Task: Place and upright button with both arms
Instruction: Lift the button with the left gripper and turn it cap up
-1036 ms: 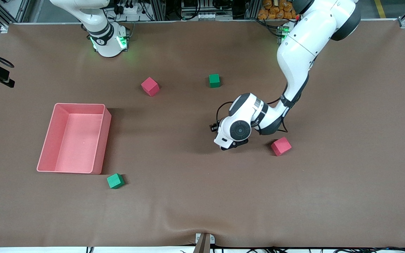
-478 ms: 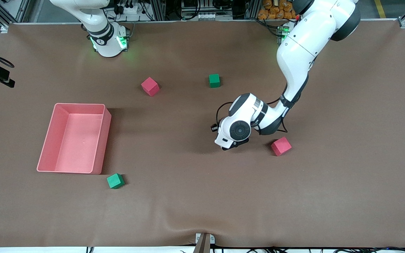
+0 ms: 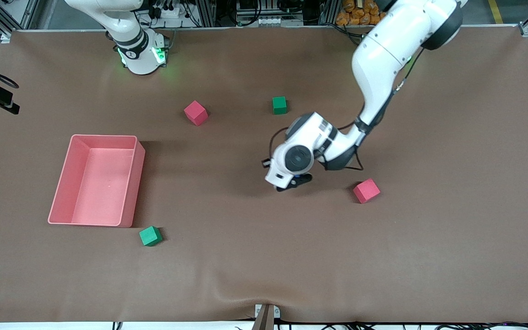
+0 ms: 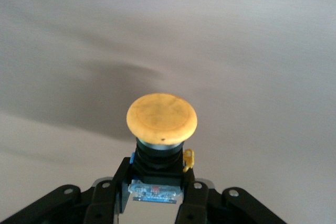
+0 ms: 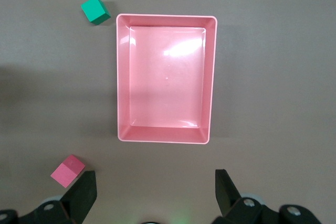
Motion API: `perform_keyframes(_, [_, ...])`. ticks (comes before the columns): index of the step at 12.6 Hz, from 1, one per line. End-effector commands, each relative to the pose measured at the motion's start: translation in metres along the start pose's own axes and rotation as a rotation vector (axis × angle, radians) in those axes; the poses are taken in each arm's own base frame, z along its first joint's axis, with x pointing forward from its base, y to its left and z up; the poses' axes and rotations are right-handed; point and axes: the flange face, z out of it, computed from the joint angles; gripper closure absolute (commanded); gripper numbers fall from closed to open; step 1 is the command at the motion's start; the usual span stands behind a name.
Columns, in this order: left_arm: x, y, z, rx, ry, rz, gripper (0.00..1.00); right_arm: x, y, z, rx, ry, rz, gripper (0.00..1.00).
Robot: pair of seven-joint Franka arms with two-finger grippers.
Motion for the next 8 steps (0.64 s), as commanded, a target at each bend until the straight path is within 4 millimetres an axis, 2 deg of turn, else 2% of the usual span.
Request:
perform_keyframes(1, [-0.037, 0.039, -0.044, -0.025, 0.173, 0.019, 1.00, -0.003, 0.003, -0.002, 0.011, 0.000, 0.002, 0.00])
perform_keyframes(2, [-0.051, 0.048, -0.050, -0.022, 0.258, 0.059, 1.00, -0.003, 0.005, -0.002, 0.012, 0.000, 0.005, 0.00])
perform_keyframes(5, [-0.089, 0.076, -0.051, -0.024, 0.547, 0.193, 1.00, -0.003, 0.005, -0.002, 0.012, 0.000, 0.003, 0.00])
perform_keyframes(6, [-0.102, 0.085, -0.051, -0.042, 0.634, 0.243, 1.00, -0.002, 0.005, -0.003, 0.011, 0.003, 0.005, 0.00])
perform_keyframes(7, [-0.107, 0.092, -0.049, -0.075, 0.713, 0.274, 1.00, -0.002, 0.005, -0.002, 0.011, 0.002, 0.003, 0.00])
perform_keyframes(8, [-0.119, 0.100, -0.041, -0.098, 0.813, 0.343, 1.00, -0.002, 0.005, -0.002, 0.011, 0.003, 0.003, 0.00])
